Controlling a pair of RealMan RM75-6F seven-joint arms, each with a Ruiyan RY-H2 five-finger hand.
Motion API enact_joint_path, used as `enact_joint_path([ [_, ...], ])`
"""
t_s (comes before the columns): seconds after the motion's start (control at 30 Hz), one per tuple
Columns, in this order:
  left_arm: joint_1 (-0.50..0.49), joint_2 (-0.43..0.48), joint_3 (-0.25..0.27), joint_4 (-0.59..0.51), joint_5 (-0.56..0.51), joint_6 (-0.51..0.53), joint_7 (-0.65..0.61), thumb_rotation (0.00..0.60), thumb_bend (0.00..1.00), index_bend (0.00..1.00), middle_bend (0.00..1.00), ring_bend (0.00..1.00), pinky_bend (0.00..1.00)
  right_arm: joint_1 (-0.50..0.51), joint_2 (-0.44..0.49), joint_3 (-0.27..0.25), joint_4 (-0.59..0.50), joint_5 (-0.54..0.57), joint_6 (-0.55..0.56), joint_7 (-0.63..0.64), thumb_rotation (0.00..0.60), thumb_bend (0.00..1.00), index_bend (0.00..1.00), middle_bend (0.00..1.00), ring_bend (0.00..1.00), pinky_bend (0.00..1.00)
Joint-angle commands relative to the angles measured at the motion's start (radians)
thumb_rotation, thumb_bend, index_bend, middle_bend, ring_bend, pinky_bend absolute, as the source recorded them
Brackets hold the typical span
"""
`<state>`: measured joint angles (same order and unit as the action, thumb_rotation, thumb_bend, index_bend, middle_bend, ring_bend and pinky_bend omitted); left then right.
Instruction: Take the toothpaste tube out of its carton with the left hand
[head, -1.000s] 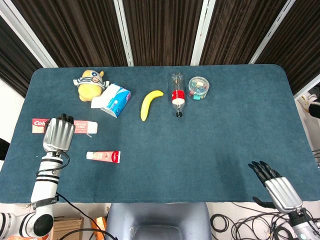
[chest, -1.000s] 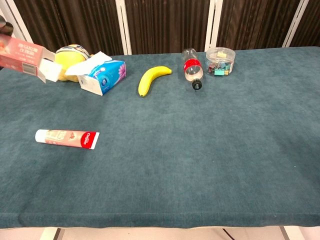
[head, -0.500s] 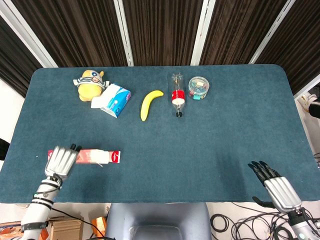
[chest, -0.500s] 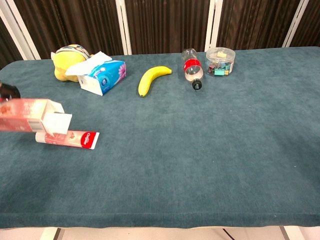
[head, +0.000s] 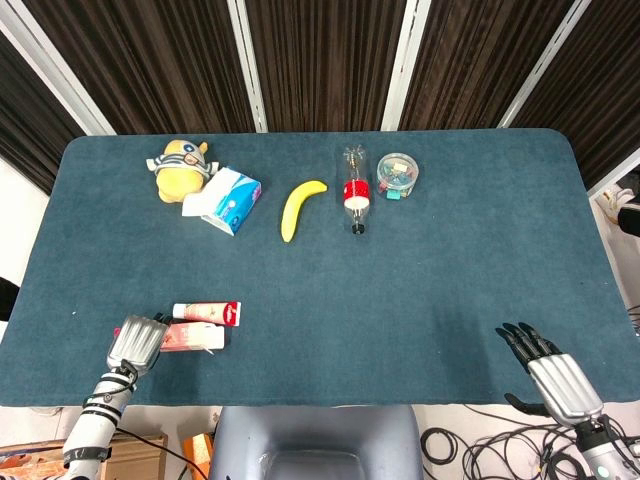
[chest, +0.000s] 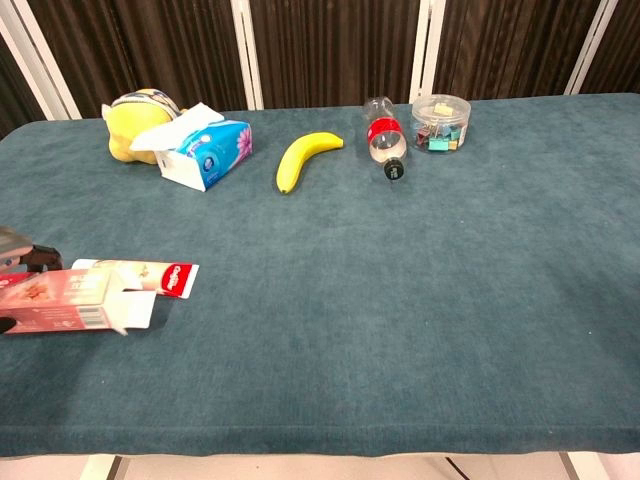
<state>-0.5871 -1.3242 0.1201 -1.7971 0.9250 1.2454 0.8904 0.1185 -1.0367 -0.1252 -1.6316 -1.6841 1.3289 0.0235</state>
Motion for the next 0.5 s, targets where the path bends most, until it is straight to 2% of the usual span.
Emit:
enact_joint_path([
  [0.03,0.008,-0.009,-0.002,0.014,-0.003,-0.007,-0.004,0.600,0.39,0.23,0.34,0.86,0.91,0.000,0.000,0.001,0.000,0.001,0.001,0.000,0.600,0.13,0.01,0.05,0.00,0.24],
  [0.17,0.030,-0.007,-0.010,0.016,0.027,0.014,-0.039,0.600,0.32,0.10,0.23,0.82,0.88,0.000,0.000,0.000,0.000,0.001,0.000,-0.001,0.600,0.13,0.01,0.05,0.00,0.24],
  [0.3,0.055,0.014,-0.004,-0.001,0.072,0.047,-0.062,0.600,0.30,0.04,0.18,0.78,0.86,0.000,0.000,0.000,-0.001,0.003,-0.002,-0.002,0.600,0.13,0.01,0.05,0.00,0.24],
  [0.43,0.097,0.077,0.011,-0.069,0.131,0.104,-0.096,0.600,0.29,0.01,0.12,0.65,0.78,0.000,-0.001,0.001,-0.002,0.006,-0.003,-0.004,0.600,0.13,0.01,0.05,0.00,0.24],
  [0.5,0.122,0.119,0.030,-0.089,0.239,0.121,-0.198,0.600,0.28,0.01,0.10,0.55,0.71,0.000,-0.002,0.002,-0.002,0.007,-0.003,-0.005,0.600,0.13,0.01,0.05,0.00,0.24],
])
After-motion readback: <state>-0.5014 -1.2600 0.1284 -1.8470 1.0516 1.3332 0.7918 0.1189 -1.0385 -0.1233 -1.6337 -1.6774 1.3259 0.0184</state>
